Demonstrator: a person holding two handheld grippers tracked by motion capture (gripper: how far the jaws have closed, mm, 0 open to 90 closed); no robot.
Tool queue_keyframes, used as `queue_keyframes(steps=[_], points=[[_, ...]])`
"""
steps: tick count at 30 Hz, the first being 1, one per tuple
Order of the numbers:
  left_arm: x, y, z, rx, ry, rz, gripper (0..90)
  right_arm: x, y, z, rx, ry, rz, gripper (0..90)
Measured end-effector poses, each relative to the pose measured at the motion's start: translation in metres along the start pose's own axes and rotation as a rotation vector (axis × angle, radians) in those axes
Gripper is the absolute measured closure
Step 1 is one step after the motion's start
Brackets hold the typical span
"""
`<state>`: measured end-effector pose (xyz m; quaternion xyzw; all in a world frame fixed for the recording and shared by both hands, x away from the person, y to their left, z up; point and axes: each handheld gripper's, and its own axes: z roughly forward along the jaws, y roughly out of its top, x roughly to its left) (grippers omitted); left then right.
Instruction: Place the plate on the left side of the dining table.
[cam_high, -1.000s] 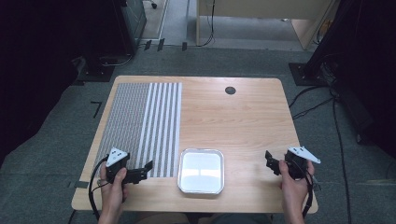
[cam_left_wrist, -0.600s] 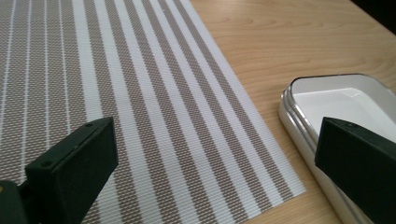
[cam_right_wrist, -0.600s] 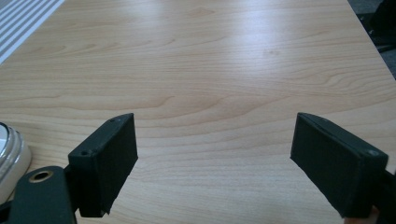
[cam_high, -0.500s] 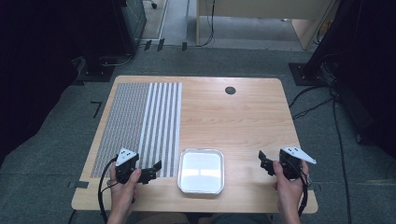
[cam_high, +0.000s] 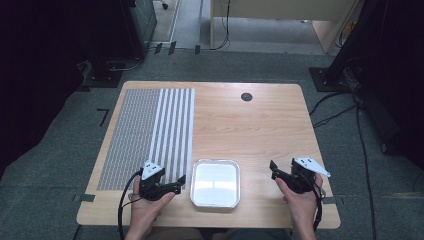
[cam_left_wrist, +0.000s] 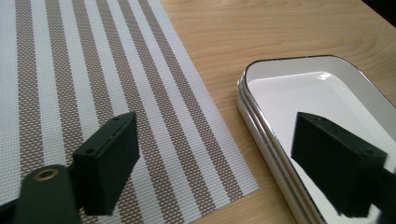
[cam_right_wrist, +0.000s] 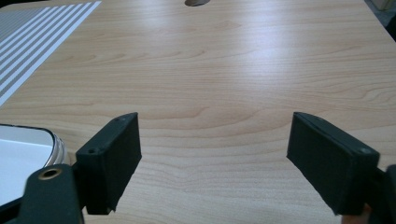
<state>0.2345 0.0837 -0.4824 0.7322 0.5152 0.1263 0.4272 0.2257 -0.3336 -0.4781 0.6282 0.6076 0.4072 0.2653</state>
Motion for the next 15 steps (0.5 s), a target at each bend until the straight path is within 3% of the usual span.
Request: queue_keyframes(steps=[4,5,6,11,14,15], points=[[-0.006,-0.003,0.003,0.008,-0.017,0.008,26.6,0.004,0.0,0.001,-0.011,0.003,-0.001,22.5],[-0.007,-0.003,0.004,0.006,-0.021,0.012,33.7,0.007,0.0,0.0,-0.018,0.004,-0.002,24.9],[-0.009,-0.004,0.004,0.006,-0.027,0.014,33.7,0.007,0.0,0.0,-0.018,0.004,-0.002,24.9],[-0.017,-0.007,0.007,0.025,-0.06,0.046,49.1,0.015,-0.002,0.001,-0.011,0.066,-0.003,41.3],[-0.019,-0.008,0.008,0.03,-0.058,0.048,51.4,0.017,-0.004,0.002,-0.009,0.085,-0.004,45.8],[-0.02,-0.009,0.009,0.036,-0.061,0.037,57.3,0.021,-0.005,0.003,-0.008,0.097,-0.011,49.7]])
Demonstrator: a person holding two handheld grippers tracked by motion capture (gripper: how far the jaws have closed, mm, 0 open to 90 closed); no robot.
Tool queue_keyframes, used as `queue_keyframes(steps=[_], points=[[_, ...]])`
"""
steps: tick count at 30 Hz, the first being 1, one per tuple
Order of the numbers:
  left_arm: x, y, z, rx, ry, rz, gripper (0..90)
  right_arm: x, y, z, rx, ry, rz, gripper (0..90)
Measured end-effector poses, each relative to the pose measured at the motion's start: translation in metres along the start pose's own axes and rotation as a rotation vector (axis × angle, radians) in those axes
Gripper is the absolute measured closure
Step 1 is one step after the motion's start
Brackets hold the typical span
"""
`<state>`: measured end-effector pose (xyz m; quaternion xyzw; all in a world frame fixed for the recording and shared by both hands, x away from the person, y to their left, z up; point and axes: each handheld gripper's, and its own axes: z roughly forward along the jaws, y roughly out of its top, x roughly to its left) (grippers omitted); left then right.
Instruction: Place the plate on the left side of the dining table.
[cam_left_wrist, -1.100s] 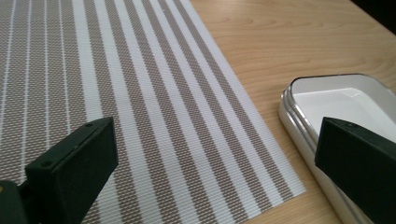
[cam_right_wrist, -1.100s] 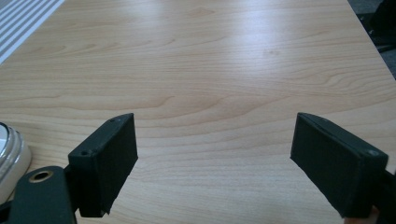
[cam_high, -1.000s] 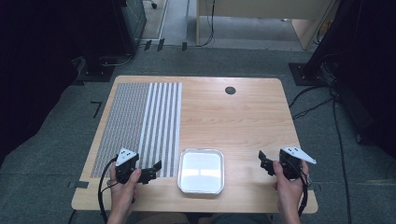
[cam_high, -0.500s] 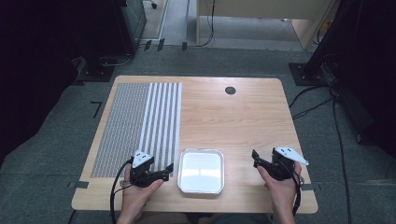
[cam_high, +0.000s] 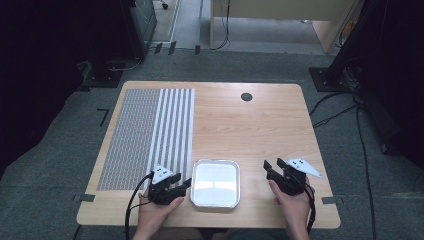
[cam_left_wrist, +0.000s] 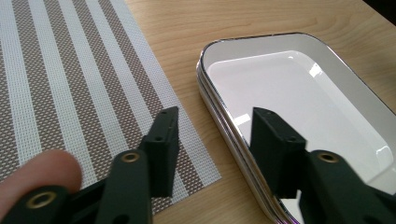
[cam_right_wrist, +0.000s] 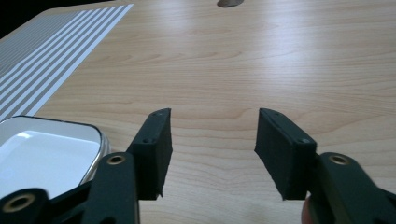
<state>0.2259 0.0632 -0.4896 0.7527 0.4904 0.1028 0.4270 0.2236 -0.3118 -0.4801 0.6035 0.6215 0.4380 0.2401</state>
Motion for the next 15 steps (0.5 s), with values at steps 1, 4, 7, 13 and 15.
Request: queue_keyframes(steps=[1,4,7,13,15], points=[[0.0,0.0,0.0,0.0,0.0,0.0,58.9,0.0,0.0,0.0,0.0,0.0,0.0,49.7],[0.001,-0.001,0.002,0.023,-0.019,-0.008,64.7,0.008,-0.004,0.002,0.011,0.037,-0.005,55.4],[0.0,-0.001,0.003,0.035,-0.033,-0.007,67.0,0.012,-0.005,0.004,0.015,0.069,0.004,57.5],[-0.003,-0.002,0.005,0.051,-0.027,-0.005,73.1,0.026,-0.01,0.01,0.079,0.137,0.011,61.6],[-0.004,-0.002,0.005,0.051,-0.026,-0.001,75.0,0.029,-0.013,0.012,0.085,0.164,0.031,64.4]])
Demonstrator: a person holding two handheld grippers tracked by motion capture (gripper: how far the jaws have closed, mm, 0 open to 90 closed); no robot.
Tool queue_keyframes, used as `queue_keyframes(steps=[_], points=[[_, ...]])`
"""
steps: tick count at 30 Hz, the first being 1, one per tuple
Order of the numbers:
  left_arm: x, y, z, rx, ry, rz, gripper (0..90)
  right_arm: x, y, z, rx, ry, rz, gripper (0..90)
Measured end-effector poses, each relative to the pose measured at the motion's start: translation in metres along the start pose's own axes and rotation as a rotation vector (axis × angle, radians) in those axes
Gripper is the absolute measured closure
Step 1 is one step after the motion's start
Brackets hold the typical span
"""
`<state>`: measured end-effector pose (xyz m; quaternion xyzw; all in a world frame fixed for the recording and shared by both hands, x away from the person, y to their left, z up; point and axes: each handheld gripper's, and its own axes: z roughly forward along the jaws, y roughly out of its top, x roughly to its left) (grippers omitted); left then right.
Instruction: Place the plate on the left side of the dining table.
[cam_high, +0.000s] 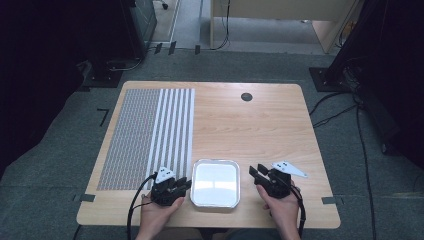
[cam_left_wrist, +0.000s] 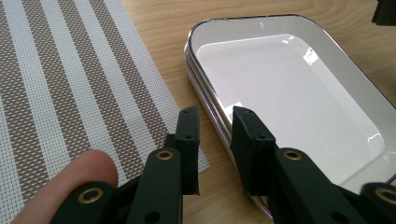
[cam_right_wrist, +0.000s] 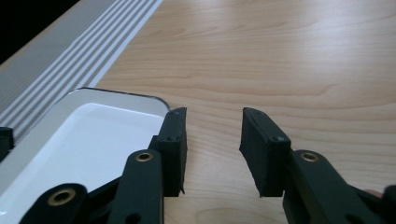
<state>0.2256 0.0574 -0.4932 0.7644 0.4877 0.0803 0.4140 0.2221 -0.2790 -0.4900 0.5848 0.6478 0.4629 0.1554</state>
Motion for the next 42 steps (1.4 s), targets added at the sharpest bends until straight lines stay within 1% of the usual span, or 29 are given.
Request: queue_keyframes(steps=[2,3,4,5,6,7,9,10,11,13,15,17,18,20,21,22,24,25,26,28,29,30,33,36,40,41,42], points=[[-0.002,0.0,0.0,0.0,0.001,0.008,75.9,0.003,-0.002,0.002,-0.001,0.042,0.022,67.4],[-0.002,0.0,0.0,0.0,-0.005,0.008,76.1,0.005,-0.003,0.004,0.009,0.063,0.039,70.7],[-0.002,0.0,0.0,0.0,-0.005,0.008,76.1,0.005,-0.003,0.004,0.009,0.063,0.039,70.7],[-0.003,0.0,0.0,-0.001,-0.008,0.011,76.1,0.006,-0.004,0.005,0.013,0.079,0.047,71.8],[-0.003,0.0,0.0,0.0,-0.011,0.013,76.2,0.005,-0.005,0.007,0.019,0.118,0.086,73.7],[-0.004,-0.001,0.001,0.002,-0.013,0.014,76.2,0.005,-0.005,0.007,0.019,0.118,0.086,73.7],[-0.005,-0.001,0.001,0.002,-0.015,0.019,76.0,0.003,-0.008,0.01,0.02,0.151,0.144,74.9],[-0.005,-0.001,0.001,0.003,-0.018,0.022,75.8,0.002,-0.008,0.011,0.025,0.157,0.162,75.6],[-0.005,-0.001,0.001,0.003,-0.018,0.022,75.6,0.002,-0.008,0.011,0.025,0.157,0.162,75.6],[-0.005,-0.001,0.001,0.001,-0.022,0.019,75.6,-0.001,-0.009,0.013,0.035,0.155,0.183,77.2],[-0.004,-0.001,0.0,-0.003,-0.03,0.016,75.5,-0.003,-0.009,0.016,0.039,0.162,0.2,78.8],[-0.004,0.0,0.0,-0.007,-0.036,0.013,75.4,-0.004,-0.009,0.018,0.05,0.188,0.231,79.3],[-0.004,0.0,-0.001,-0.009,-0.041,0.011,75.1,-0.004,-0.008,0.019,0.053,0.199,0.237,79.9],[-0.003,0.001,-0.001,-0.008,-0.068,0.008,74.0,-0.004,-0.008,0.021,0.069,0.222,0.263,80.1],[-0.004,0.001,-0.001,-0.008,-0.078,0.006,73.1,-0.004,-0.009,0.022,0.072,0.218,0.264,80.6],[-0.004,0.001,-0.001,-0.005,-0.082,0.007,72.6,-0.004,-0.009,0.023,0.074,0.208,0.259,80.6],[-0.006,0.001,-0.001,-0.002,-0.089,0.011,72.4,-0.005,-0.01,0.025,0.073,0.205,0.264,80.6],[-0.006,0.001,0.0,0.003,-0.092,0.013,72.1,-0.006,-0.01,0.026,0.076,0.211,0.285,80.6],[-0.007,0.001,0.0,0.008,-0.095,0.014,72.1,-0.006,-0.01,0.026,0.076,0.211,0.285,80.6],[-0.009,0.0,0.002,0.025,-0.102,0.026,73.5,-0.008,-0.01,0.027,0.094,0.24,0.332,81.1],[-0.009,0.0,0.002,0.025,-0.102,0.026,73.9,-0.009,-0.011,0.028,0.097,0.245,0.339,81.1],[-0.01,-0.001,0.003,0.038,-0.096,0.037,73.9,-0.01,-0.011,0.028,0.099,0.25,0.348,81.1],[-0.008,-0.002,0.005,0.046,-0.096,0.028,74.3,-0.012,-0.011,0.029,0.108,0.264,0.369,80.5],[-0.007,-0.003,0.006,0.049,-0.098,0.021,74.7,-0.012,-0.011,0.029,0.11,0.269,0.376,80.2],[-0.008,-0.003,0.007,0.052,-0.089,0.03,75.1,-0.013,-0.009,0.027,0.126,0.28,0.396,83.4],[-0.008,-0.003,0.007,0.052,-0.089,0.03,75.3,-0.013,-0.009,0.027,0.126,0.28,0.396,83.4],[-0.008,-0.003,0.007,0.052,-0.089,0.034,75.3,-0.014,-0.009,0.025,0.119,0.29,0.4,83.7]])
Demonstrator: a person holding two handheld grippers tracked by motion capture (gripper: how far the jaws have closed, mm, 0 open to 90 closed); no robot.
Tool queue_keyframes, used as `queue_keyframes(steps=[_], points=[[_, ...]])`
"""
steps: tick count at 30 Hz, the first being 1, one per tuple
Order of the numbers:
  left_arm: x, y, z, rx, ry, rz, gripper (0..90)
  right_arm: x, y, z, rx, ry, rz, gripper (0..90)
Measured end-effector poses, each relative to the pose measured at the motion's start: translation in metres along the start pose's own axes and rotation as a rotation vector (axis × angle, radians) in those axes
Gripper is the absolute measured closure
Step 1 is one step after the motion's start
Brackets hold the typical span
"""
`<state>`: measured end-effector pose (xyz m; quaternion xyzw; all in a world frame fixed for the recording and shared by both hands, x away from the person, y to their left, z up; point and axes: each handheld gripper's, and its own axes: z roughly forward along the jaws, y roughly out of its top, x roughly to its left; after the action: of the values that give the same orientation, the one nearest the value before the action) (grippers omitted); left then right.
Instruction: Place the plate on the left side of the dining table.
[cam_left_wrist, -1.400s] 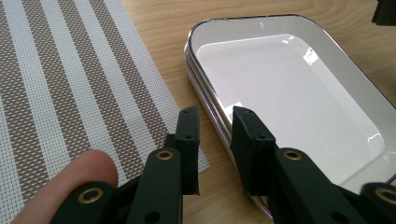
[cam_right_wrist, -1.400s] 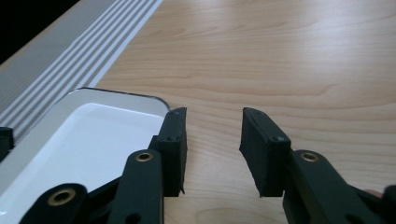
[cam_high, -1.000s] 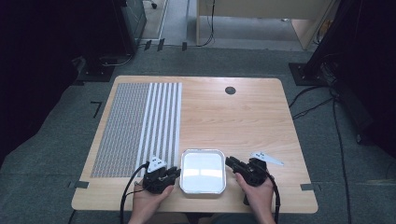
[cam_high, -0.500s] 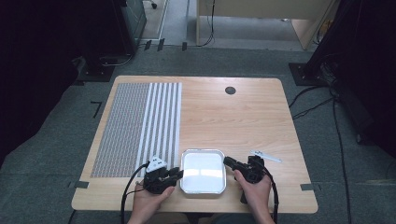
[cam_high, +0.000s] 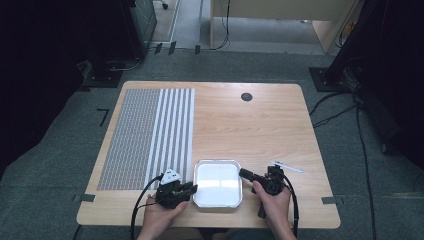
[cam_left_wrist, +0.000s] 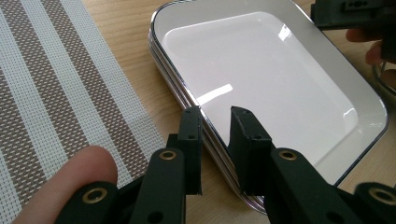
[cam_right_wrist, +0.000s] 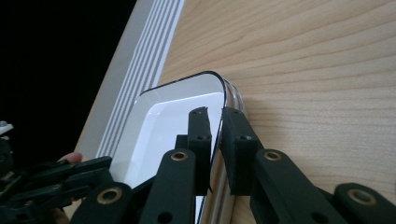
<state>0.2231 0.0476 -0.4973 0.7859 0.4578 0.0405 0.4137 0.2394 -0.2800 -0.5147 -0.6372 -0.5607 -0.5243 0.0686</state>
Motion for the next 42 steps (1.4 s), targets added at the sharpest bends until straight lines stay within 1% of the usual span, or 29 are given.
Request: queue_keyframes(steps=[1,4,5,6,7,10,11,13,14,15,16,20,23,27,28,29,30,31,32,33,34,35,36,37,38,39,40,41,42], points=[[0.0,0.0,0.0,0.002,0.002,0.003,75.6,0.001,0.001,-0.004,-0.006,0.03,0.009,83.7],[0.0,0.0,0.0,0.001,0.003,0.005,75.8,0.003,0.002,-0.005,-0.004,0.032,-0.001,83.5],[0.0,0.0,0.0,0.0,0.003,0.005,76.0,0.006,0.001,-0.004,0.011,-0.001,-0.033,83.3],[0.0,0.0,0.0,-0.002,0.003,0.006,76.1,0.007,-0.001,-0.003,0.021,-0.018,-0.047,82.8],[0.0,0.0,0.0,-0.004,0.001,0.006,76.1,0.007,-0.001,-0.003,0.021,-0.018,-0.047,82.8],[-0.001,0.0,0.0,-0.005,0.005,0.013,76.2,0.011,-0.005,0.001,0.038,-0.074,-0.091,81.8],[-0.001,0.0,0.0,-0.005,0.007,0.015,76.2,0.014,-0.007,0.001,0.032,-0.086,-0.105,81.5],[-0.001,0.0,0.0,-0.006,0.008,0.019,75.7,0.019,-0.008,0.001,0.029,-0.124,-0.142,84.3],[-0.001,0.0,0.0,-0.005,0.008,0.022,75.3,0.021,-0.009,0.0,0.016,-0.14,-0.149,85.6],[-0.001,0.0,0.001,-0.004,0.009,0.024,75.1,0.022,-0.009,-0.001,0.005,-0.143,-0.145,86.6],[-0.001,0.0,0.0,-0.004,0.007,0.024,73.8,0.024,-0.009,-0.003,-0.014,-0.143,-0.127,88.2],[-0.001,0.001,-0.003,-0.025,0.003,0.027,71.9,0.03,-0.008,-0.008,-0.032,-0.16,-0.124,89.3],[0.0,0.003,-0.007,-0.046,0.0,0.018,69.9,0.034,-0.006,-0.014,-0.044,-0.174,-0.121,89.6],[0.0,0.004,-0.009,-0.058,-0.009,0.009,67.8,0.035,-0.001,-0.023,-0.032,-0.212,-0.131,89.5],[-0.001,0.004,-0.009,-0.058,-0.012,0.009,67.4,0.034,0.0,-0.023,-0.011,-0.226,-0.141,89.1],[-0.002,0.004,-0.009,-0.056,-0.014,0.012,66.7,0.033,0.002,-0.021,0.034,-0.248,-0.16,88.2],[-0.002,0.004,-0.008,-0.054,-0.016,0.012,66.7,0.033,0.002,-0.021,0.034,-0.248,-0.16,88.2],[-0.003,0.004,-0.008,-0.053,-0.017,0.014,66.2,0.032,0.003,-0.021,0.025,-0.241,-0.154,81.2],[-0.004,0.004,-0.008,-0.051,-0.019,0.016,66.2,0.032,0.003,-0.021,0.025,-0.241,-0.154,81.2],[-0.005,0.004,-0.007,-0.05,-0.022,0.017,66.0,0.032,0.005,-0.021,-0.009,-0.248,-0.173,77.2],[-0.005,0.004,-0.007,-0.05,-0.022,0.017,66.0,0.032,0.005,-0.021,-0.009,-0.248,-0.173,77.2],[-0.006,0.004,-0.007,-0.049,-0.023,0.017,65.9,0.033,0.008,-0.02,-0.028,-0.263,-0.203,76.1],[-0.006,0.004,-0.007,-0.048,-0.023,0.017,65.9,0.033,0.008,-0.02,-0.028,-0.263,-0.203,76.1],[-0.007,0.004,-0.006,-0.047,-0.024,0.017,65.9,0.035,0.009,-0.017,-0.034,-0.293,-0.232,76.1],[-0.008,0.004,-0.006,-0.045,-0.024,0.019,65.9,0.035,0.009,-0.017,-0.034,-0.293,-0.232,76.1],[-0.01,0.004,-0.005,-0.043,-0.025,0.02,66.0,0.037,0.01,-0.013,-0.038,-0.31,-0.256,75.3],[-0.011,0.004,-0.005,-0.041,-0.024,0.024,66.0,0.037,0.01,-0.013,-0.038,-0.31,-0.256,75.3],[-0.012,0.004,-0.004,-0.038,-0.026,0.029,66.7,0.04,0.008,-0.008,-0.053,-0.339,-0.301,74.1],[-0.013,0.003,-0.003,-0.035,-0.028,0.035,66.8,0.041,0.007,-0.006,-0.058,-0.346,-0.326,73.8]])
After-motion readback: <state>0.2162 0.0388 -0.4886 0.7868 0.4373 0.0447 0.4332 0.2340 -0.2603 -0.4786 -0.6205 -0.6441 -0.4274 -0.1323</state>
